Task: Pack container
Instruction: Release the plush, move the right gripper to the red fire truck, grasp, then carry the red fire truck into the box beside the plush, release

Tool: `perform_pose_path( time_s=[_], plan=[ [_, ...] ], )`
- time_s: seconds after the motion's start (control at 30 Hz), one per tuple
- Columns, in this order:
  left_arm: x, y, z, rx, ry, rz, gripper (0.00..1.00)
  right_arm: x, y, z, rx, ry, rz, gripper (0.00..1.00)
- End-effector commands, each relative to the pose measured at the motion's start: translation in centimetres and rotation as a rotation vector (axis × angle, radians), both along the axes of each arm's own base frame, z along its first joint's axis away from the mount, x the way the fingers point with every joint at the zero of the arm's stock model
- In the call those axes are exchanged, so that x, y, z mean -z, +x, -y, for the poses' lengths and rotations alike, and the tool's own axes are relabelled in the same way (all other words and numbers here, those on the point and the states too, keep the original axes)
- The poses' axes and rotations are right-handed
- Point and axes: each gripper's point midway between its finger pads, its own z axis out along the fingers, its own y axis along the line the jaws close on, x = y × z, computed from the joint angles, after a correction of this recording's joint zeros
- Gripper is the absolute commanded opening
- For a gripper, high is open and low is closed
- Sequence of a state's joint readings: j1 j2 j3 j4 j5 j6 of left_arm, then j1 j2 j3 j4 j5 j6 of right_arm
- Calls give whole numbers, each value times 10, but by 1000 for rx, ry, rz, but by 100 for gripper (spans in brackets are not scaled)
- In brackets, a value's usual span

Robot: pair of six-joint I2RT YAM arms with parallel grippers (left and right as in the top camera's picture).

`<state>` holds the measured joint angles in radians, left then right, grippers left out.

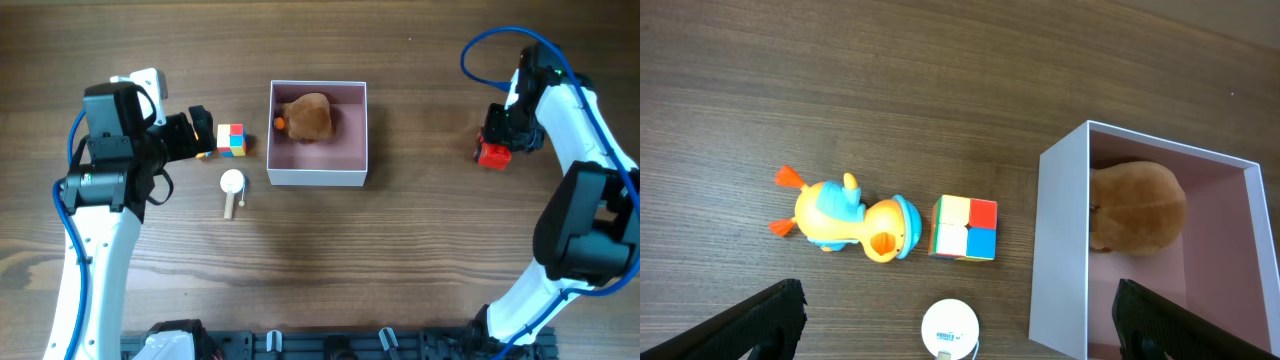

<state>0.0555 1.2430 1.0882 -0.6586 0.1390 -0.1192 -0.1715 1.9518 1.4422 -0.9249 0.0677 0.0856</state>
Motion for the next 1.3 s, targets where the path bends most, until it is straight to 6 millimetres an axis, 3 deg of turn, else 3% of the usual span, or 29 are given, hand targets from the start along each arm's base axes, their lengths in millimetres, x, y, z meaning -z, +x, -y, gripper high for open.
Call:
perform_pose_path(
  time_s=[0.0, 0.13, 0.3, 0.5, 0.57, 0.73, 0.87, 1.07, 1.27],
  plan=[
    [-10, 4, -3, -20, -9, 23, 100, -60, 20, -34, -58, 32, 162, 20],
    [-10, 4, -3, -19, -9, 24, 100, -106, 23, -81, -150, 62, 282, 20],
    [-10, 4, -3, -20, -9, 24, 100, -153, 10, -155, -257, 128, 402, 11],
    [-10, 4, -3, -20, -9, 24, 100, -176, -4, -237, -376, 215, 486, 8],
    [-10, 4, -3, -19, -9, 23, 100, -177, -3, -251, -380, 226, 506, 8],
    [-10, 4, -3, -20, -9, 23, 100, -168, 7, -284, -376, 270, 538, 8],
    [-10, 4, -3, -20, -9, 23, 100, -141, 16, -304, -376, 279, 505, 8],
    [-10, 4, -3, -20, -9, 24, 100, -89, 28, -292, -294, 159, 420, 8],
    [-10, 4, -3, -20, -9, 24, 100, -68, 34, -291, -288, 131, 396, 9]
  ],
)
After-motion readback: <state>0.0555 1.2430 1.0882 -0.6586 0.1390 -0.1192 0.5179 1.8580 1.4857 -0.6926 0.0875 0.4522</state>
